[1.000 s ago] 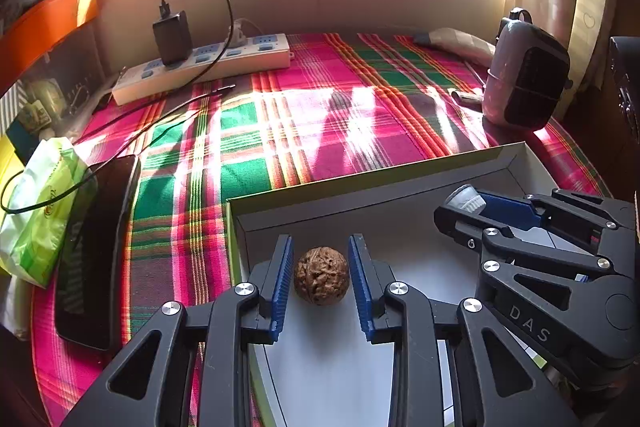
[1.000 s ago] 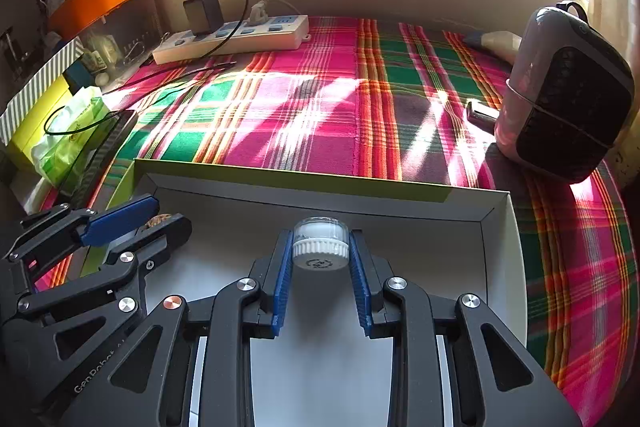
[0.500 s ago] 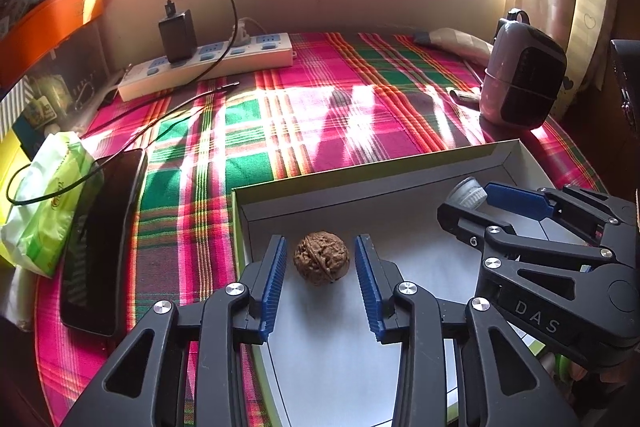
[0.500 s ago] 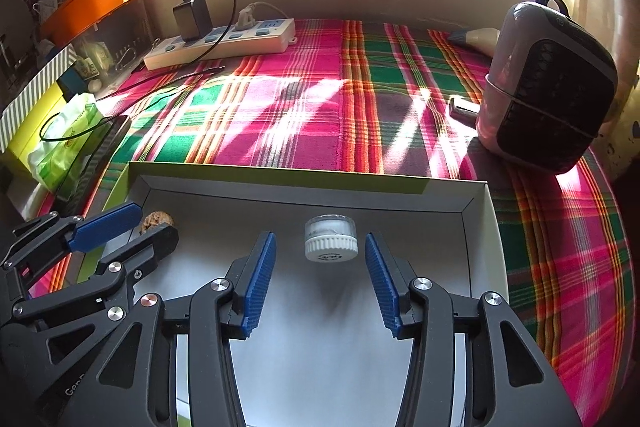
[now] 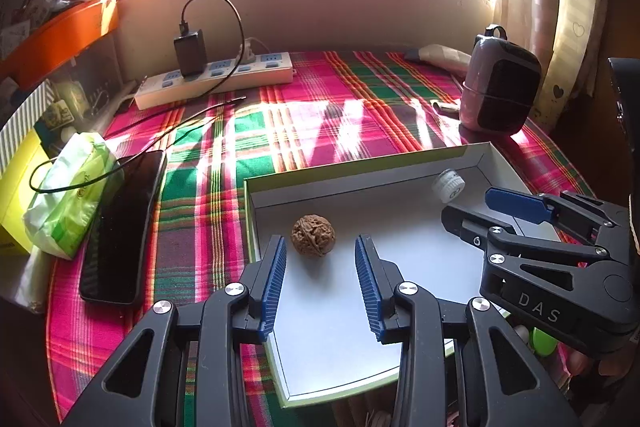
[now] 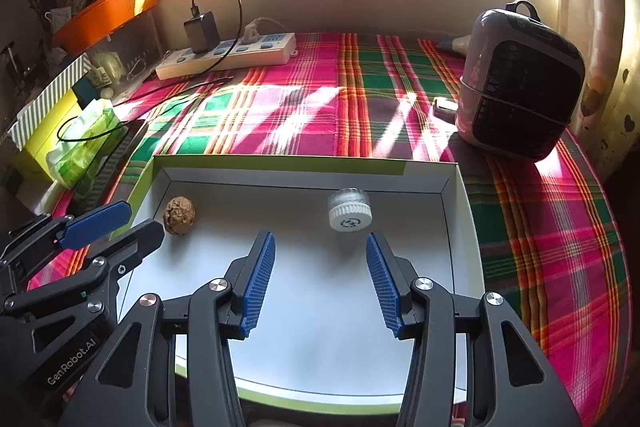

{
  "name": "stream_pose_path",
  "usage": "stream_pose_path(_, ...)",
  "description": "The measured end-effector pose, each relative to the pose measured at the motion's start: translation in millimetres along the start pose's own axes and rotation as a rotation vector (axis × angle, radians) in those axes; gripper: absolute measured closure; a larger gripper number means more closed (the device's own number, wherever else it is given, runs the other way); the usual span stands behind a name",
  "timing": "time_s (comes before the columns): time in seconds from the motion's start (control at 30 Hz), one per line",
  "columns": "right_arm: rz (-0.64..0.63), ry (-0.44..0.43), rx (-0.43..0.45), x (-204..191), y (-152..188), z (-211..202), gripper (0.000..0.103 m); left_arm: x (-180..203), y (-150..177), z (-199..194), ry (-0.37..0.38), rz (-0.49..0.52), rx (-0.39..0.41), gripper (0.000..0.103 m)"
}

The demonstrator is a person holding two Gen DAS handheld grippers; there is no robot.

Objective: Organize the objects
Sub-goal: 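Withdraw both grippers from the box toward the remaining objects, then grasp the white mushroom-shaped object with the left gripper while the right grasps the pink holder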

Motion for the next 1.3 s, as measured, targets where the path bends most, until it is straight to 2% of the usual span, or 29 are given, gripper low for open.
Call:
stream_pose_path(0.6,-0.016,-0.002,0.082,-10,29,-54,0.054,-7,33,-48,0.012,-0.023,0.045,0.069)
stream_pose_path(1.07,-0.020,-0.014,0.133,-8,62,-78,0.054,-27,70,-65,0.032,-0.072,0.034,0.069)
stream_pose_path(1.3,-0.006,-0.009,0.141,0,81,-87,0.054,-34,85,-66,0.056,-0.093,0.009,0.065)
Point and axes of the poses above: each gripper's, at about its wrist camera, not at the fingertips, and z roughly the way its jaws point, x to its right, y to its underside, the point moved 4 cm from there along z, roughly the way its jaws point, and after that the axes turned 6 degrees about -z, right-handed, at the moved point
